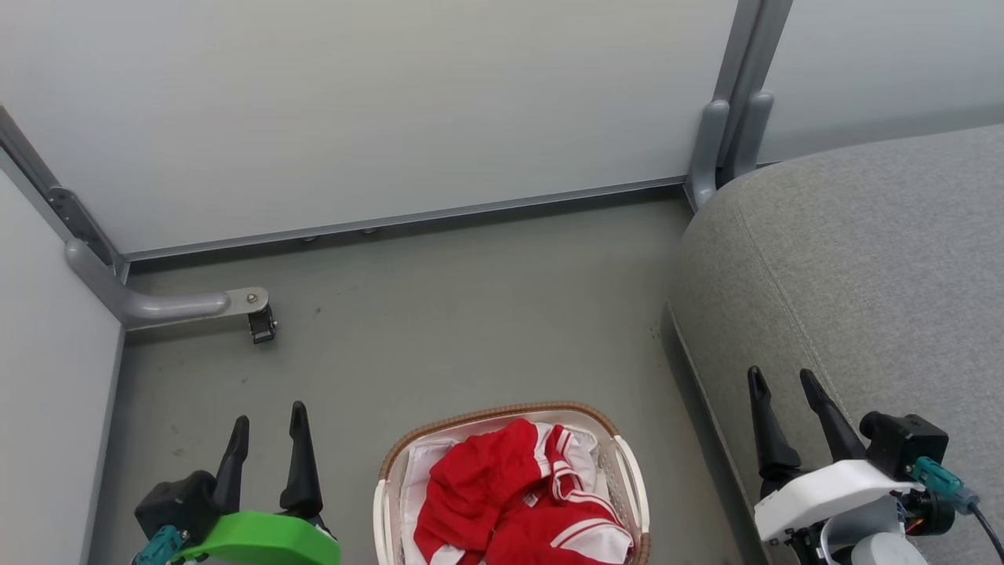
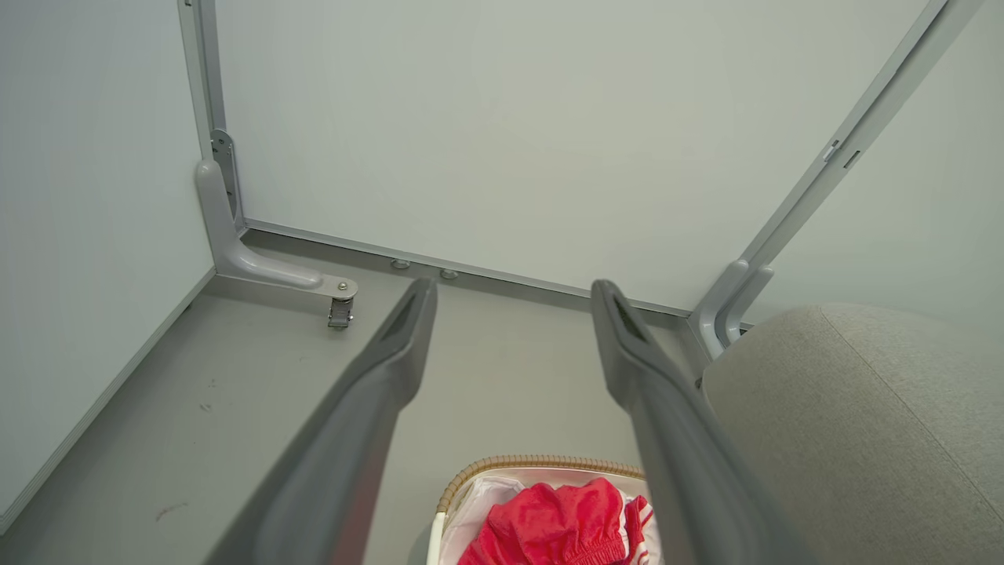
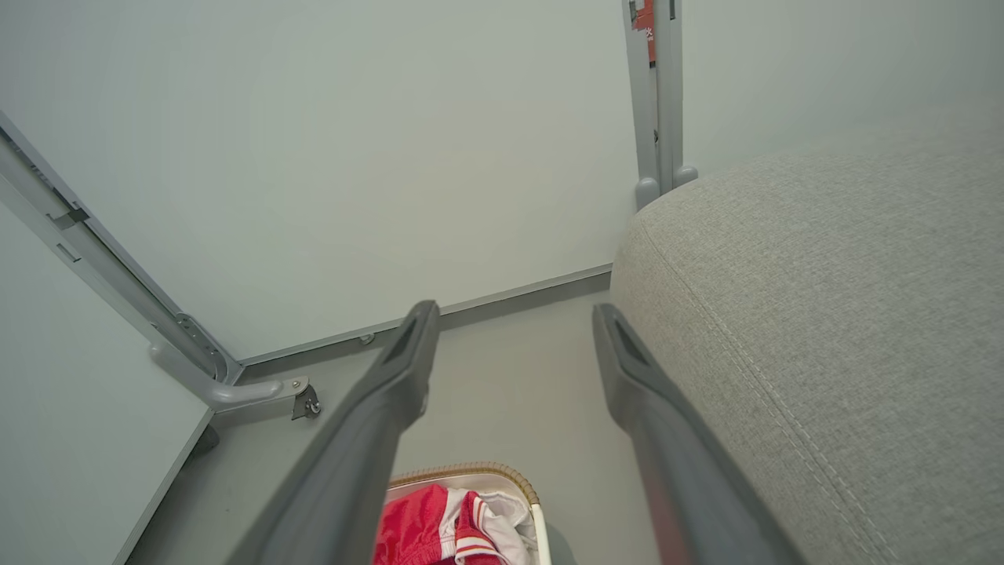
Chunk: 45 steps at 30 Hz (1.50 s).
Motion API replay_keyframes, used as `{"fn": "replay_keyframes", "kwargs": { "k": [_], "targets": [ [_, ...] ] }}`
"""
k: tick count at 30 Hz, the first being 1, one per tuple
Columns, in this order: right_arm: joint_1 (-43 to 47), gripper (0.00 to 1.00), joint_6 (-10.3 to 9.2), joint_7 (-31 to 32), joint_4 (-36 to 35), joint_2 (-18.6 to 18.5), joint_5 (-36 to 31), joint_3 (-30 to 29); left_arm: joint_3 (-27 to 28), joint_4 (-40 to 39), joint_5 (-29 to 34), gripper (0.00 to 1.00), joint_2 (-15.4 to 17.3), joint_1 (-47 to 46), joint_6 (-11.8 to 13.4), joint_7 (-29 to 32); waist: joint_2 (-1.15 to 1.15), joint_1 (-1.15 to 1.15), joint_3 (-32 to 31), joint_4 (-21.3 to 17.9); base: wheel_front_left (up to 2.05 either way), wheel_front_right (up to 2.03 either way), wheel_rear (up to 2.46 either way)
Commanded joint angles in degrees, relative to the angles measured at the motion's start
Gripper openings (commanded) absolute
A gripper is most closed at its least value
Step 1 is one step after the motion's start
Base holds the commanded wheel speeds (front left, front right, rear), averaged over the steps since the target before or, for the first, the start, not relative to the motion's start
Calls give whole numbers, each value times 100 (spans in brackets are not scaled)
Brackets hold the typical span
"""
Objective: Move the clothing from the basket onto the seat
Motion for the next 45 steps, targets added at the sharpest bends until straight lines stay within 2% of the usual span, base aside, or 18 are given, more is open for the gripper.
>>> {"fn": "replay_keyframes", "kwargs": {
  "k": [1, 28, 45],
  "targets": [
    [57, 100, 2, -49, -56, -33, -141, 11, -18, 1, 121, 100, 46, 68, 25, -47, 0, 0, 1, 2, 0, 0, 0],
    [91, 100, 1, -333, -57, -47, -1230, 202, -199, 266, 1008, 100, 53, 89, 132, -343, 0, 0, 5, 39, 0, 0, 0],
    [89, 100, 1, -334, -44, -45, -1181, 189, -185, 281, 983, 100, 52, 86, 104, -332, 0, 0, -2, 19, 0, 0, 0]
  ]
}}
